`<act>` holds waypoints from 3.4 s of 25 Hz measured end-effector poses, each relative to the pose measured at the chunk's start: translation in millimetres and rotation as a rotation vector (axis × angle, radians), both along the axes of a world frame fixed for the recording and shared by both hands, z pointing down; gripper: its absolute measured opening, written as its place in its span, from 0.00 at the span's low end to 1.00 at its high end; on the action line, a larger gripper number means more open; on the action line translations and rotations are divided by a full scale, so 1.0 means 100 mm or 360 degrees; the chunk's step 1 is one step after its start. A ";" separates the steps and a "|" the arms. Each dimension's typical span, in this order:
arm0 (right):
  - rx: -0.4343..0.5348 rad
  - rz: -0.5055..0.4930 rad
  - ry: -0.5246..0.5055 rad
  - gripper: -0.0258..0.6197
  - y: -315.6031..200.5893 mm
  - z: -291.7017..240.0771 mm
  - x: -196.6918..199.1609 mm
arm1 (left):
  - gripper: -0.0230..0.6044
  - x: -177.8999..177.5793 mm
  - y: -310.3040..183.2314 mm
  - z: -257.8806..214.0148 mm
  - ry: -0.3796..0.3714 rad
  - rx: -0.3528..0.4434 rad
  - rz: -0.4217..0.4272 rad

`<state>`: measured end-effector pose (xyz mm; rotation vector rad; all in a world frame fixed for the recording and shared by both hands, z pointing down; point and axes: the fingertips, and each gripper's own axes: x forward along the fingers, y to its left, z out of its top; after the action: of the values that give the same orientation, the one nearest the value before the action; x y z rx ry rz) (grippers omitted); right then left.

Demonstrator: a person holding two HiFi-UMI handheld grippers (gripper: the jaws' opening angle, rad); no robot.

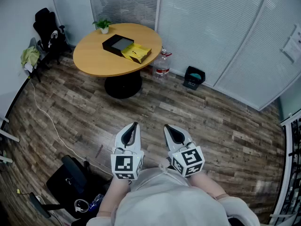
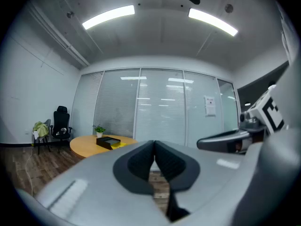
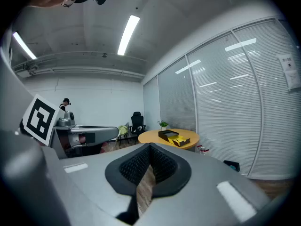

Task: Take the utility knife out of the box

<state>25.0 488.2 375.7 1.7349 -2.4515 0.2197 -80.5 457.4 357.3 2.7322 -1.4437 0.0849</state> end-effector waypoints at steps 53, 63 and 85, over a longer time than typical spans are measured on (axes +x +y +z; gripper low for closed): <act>-0.0405 -0.0469 -0.0056 0.04 -5.06 0.78 0.99 | 0.05 0.84 -4.67 0.52 -0.0021 -0.0275 -0.0449; -0.0479 -0.0355 -0.0065 0.04 -6.32 1.00 0.87 | 0.05 0.63 -6.03 0.73 -0.0021 -0.0317 -0.0386; -0.1172 -0.0322 0.0386 0.12 -8.93 2.71 0.37 | 0.05 0.08 -8.75 1.64 -0.0037 -0.0587 -0.0266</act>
<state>61.8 -404.5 646.5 1.1158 -1.9782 0.7290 -72.4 -417.9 521.3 2.3179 -1.4836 0.3402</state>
